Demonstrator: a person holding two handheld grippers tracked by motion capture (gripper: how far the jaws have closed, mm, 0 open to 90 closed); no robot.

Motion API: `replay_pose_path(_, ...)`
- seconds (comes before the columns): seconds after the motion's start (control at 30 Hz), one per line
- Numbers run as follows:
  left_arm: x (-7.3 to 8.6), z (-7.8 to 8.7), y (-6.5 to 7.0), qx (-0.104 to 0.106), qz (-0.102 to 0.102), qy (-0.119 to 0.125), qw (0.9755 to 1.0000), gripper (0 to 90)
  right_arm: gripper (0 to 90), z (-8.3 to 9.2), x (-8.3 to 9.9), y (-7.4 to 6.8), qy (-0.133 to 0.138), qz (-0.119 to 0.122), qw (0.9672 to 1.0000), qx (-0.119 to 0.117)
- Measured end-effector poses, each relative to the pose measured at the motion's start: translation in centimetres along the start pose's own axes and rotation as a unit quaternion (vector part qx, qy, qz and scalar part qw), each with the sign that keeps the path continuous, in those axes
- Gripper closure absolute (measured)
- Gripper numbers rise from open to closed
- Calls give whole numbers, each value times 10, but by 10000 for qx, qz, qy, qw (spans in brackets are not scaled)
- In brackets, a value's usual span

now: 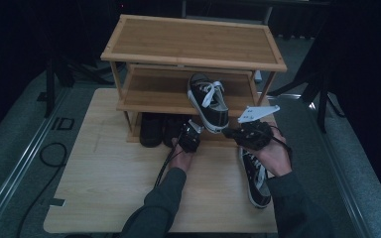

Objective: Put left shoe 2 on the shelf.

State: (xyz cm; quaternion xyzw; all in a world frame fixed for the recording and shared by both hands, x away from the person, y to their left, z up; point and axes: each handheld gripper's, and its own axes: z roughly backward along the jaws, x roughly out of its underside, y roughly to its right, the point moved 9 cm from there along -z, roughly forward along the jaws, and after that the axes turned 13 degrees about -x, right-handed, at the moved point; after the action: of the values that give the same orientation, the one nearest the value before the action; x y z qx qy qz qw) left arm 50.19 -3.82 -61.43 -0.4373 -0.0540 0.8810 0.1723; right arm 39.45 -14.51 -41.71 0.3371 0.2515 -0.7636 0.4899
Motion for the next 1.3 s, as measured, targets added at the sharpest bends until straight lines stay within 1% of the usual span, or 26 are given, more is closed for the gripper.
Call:
replay_pose_path(0.13, 0, 0, 0, -30, 47, 23, 10000, 899, 900, -4, -3, -2, 6, 19, 10000, -77)
replay_pose_path(0.3, -1, 0, 1, -49, 48, 29, 10000, 900, 900, -9, -7, -3, 26, 19, 9999, -133)
replay_pose_path(0.4, -1, 0, 1, -77, 14, 37, 10000, 900, 900, -12, -9, -4, 0, 44, 9999, -99)
replay_pose_path(0.57, -1, 0, 1, -89, 14, 31, 10000, 900, 900, -17, -12, -5, -36, 88, 9999, -94)
replay_pose_path(0.83, -1, 0, 1, -99, -2, 34, 9999, 900, 900, -24, -17, -4, 4, 98, 9999, -127)
replay_pose_path(0.9, -1, 0, 1, -101, -37, 36, 9999, 900, 900, -25, -18, -4, -2, 96, 9999, -116)
replay_pose_path(0.93, -1, 0, 1, -97, -45, 37, 9999, 900, 900, -26, -19, -4, 1, 100, 9999, -118)
replay_pose_path(0.97, 0, 0, 3, -21, 21, 29, 10000, 900, 900, -27, -20, -4, 5, 85, 9999, -133)
replay_pose_path(1.0, 0, 0, 1, -102, -64, 33, 9999, 900, 900, -27, -20, -4, 12, 99, 9998, -158)
replay_pose_path(1.13, 0, 0, 1, -102, -66, 31, 9999, 900, 900, -30, -23, -4, 5, 115, 9998, -179)
replay_pose_path(1.17, -1, 0, 1, -89, -37, 44, 9999, 900, 900, -33, -25, -4, -8, 146, 9997, -200)
replay_pose_path(1.3, 0, 0, 0, -86, -94, 20, 9999, 900, 900, -36, -27, -5, -31, 188, 9996, -220)
